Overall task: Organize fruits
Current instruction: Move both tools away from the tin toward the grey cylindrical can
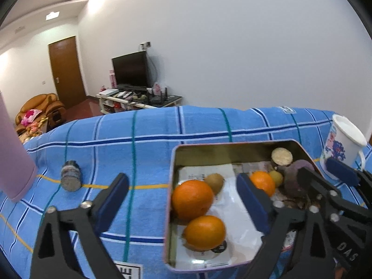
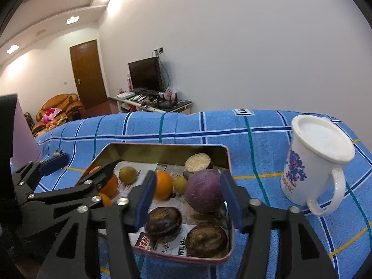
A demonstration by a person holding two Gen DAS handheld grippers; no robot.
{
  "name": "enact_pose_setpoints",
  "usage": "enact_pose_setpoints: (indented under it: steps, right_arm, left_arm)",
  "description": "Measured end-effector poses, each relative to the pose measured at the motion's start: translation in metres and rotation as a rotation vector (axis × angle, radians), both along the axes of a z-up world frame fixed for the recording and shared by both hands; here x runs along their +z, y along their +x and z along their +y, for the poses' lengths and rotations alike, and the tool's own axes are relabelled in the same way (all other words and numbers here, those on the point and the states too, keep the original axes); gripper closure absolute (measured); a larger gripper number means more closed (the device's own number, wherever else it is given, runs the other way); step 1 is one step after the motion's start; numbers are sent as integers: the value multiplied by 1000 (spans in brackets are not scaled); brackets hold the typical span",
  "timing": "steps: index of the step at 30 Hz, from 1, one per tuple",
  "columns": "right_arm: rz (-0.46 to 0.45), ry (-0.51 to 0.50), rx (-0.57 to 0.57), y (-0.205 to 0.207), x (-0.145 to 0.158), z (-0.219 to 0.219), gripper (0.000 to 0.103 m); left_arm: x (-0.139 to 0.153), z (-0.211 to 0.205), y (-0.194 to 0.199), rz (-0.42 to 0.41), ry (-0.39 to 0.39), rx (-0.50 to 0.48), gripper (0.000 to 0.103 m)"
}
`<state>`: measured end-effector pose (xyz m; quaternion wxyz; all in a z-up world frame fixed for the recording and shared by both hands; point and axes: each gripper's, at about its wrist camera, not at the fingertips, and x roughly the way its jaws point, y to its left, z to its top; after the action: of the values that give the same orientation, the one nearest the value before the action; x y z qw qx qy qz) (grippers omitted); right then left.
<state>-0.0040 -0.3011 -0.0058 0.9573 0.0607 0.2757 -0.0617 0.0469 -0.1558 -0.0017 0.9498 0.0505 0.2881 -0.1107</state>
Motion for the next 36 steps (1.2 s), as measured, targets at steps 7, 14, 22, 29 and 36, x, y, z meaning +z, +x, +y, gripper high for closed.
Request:
enact_pose_setpoints:
  steps: [7, 14, 22, 29, 36]
  right_arm:
    - [-78, -4, -54, -12, 5, -2, 27]
    - [-173, -36, -108, -26, 14, 3, 27]
    - [-156, -22, -110, -28, 13, 14, 27]
    - [-107, -13, -74, -18, 9, 32, 27]
    - [-42, 43, -22, -1, 1, 59, 27]
  left_arm:
    - [5, 10, -11, -44, 22, 13, 0]
    - [7, 31, -18, -72, 30, 51, 0]
    - [3, 63, -17, -87, 59, 113, 0]
    - [0, 93, -11, -68, 53, 162, 0]
    - [-2, 123, -4, -56, 68, 211, 0]
